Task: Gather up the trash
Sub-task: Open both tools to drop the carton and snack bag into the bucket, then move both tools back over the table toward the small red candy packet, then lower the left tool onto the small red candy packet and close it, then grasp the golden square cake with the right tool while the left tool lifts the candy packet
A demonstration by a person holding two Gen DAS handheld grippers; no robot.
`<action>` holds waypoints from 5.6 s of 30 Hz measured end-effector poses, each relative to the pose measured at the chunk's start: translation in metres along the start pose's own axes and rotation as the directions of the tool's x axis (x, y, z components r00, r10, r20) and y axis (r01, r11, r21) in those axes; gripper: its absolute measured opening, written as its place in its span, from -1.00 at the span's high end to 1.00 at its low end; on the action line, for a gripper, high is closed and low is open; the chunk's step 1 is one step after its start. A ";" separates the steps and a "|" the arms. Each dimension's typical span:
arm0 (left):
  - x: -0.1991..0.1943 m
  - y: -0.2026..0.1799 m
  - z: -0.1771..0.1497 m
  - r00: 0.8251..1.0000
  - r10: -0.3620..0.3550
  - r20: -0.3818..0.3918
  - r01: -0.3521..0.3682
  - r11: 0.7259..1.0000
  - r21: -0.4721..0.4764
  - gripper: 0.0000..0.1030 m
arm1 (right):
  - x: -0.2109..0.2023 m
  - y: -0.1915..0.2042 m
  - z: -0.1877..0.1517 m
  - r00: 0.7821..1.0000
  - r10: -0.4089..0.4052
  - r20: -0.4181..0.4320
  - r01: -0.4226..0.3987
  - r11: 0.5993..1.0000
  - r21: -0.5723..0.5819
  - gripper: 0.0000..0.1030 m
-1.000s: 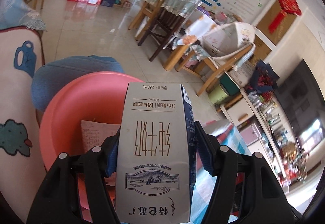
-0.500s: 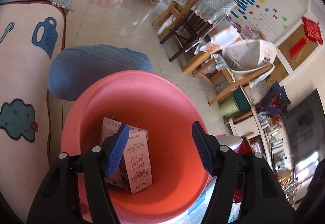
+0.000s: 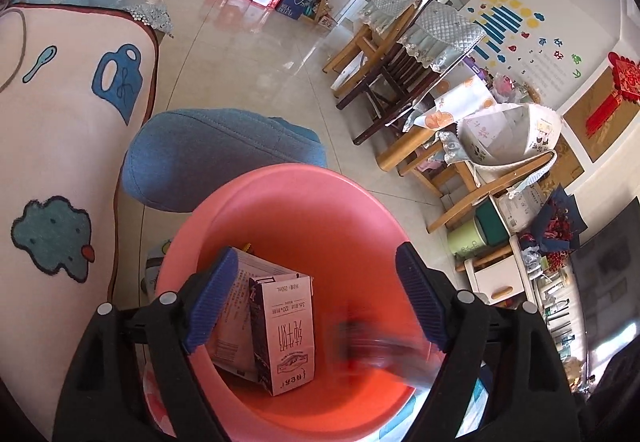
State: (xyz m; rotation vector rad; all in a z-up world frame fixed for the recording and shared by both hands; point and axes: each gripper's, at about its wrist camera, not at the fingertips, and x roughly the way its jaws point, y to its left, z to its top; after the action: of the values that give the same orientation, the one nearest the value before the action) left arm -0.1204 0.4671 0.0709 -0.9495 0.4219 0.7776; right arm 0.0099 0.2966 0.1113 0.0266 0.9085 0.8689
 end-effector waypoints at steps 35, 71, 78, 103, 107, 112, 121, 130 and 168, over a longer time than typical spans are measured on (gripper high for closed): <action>-0.020 -0.104 -0.081 0.989 -0.120 -0.080 0.145 0.829 0.540 -0.82 | -0.139 -0.066 -0.065 0.912 -0.402 0.079 0.406 0.913 -0.036 -0.72; -0.062 -0.182 -0.224 0.950 -0.198 -0.240 0.307 0.469 0.828 -0.87 | -0.257 -0.168 -0.129 0.845 -0.524 0.111 0.501 0.847 0.179 -0.72; -0.069 -0.189 -0.247 0.929 -0.206 -0.306 0.366 0.408 0.837 -0.87 | -0.271 -0.188 -0.134 0.833 -0.543 0.104 0.514 0.830 0.217 -0.72; -0.090 -0.175 -0.327 0.711 -0.097 -0.696 0.696 -0.038 0.717 -0.86 | -0.248 -0.249 -0.126 0.862 -0.502 -0.071 0.496 0.807 0.320 -0.72; -0.086 -0.171 -0.334 0.712 -0.061 -0.699 0.697 -0.058 0.715 -0.67 | -0.229 -0.257 -0.119 0.864 -0.494 -0.101 0.500 0.812 0.302 -0.72; -0.079 -0.168 -0.343 0.723 -0.016 -0.690 0.688 -0.073 0.722 -0.41 | -0.200 -0.267 -0.113 0.870 -0.480 -0.110 0.492 0.833 0.254 -0.72; -0.068 -0.169 -0.347 0.719 0.026 -0.694 0.694 -0.040 0.718 0.19 | -0.152 -0.270 -0.103 0.892 -0.430 -0.142 0.451 0.868 0.205 -0.72; -0.059 -0.171 -0.333 0.721 0.013 -0.692 0.692 0.038 0.721 0.28 | -0.127 -0.290 -0.094 0.863 -0.483 -0.148 0.504 0.845 0.180 -0.72; -0.032 -0.176 -0.264 0.740 -0.130 -0.660 0.661 0.327 0.675 0.28 | -0.113 -0.312 -0.079 0.827 -0.553 -0.099 0.556 0.831 0.004 -0.71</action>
State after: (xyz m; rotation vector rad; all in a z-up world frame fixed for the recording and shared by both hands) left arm -0.0071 0.1693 0.0497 -0.1448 0.8940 -0.2875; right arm 0.1217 -0.0134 0.0233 -0.2451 0.9501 0.3084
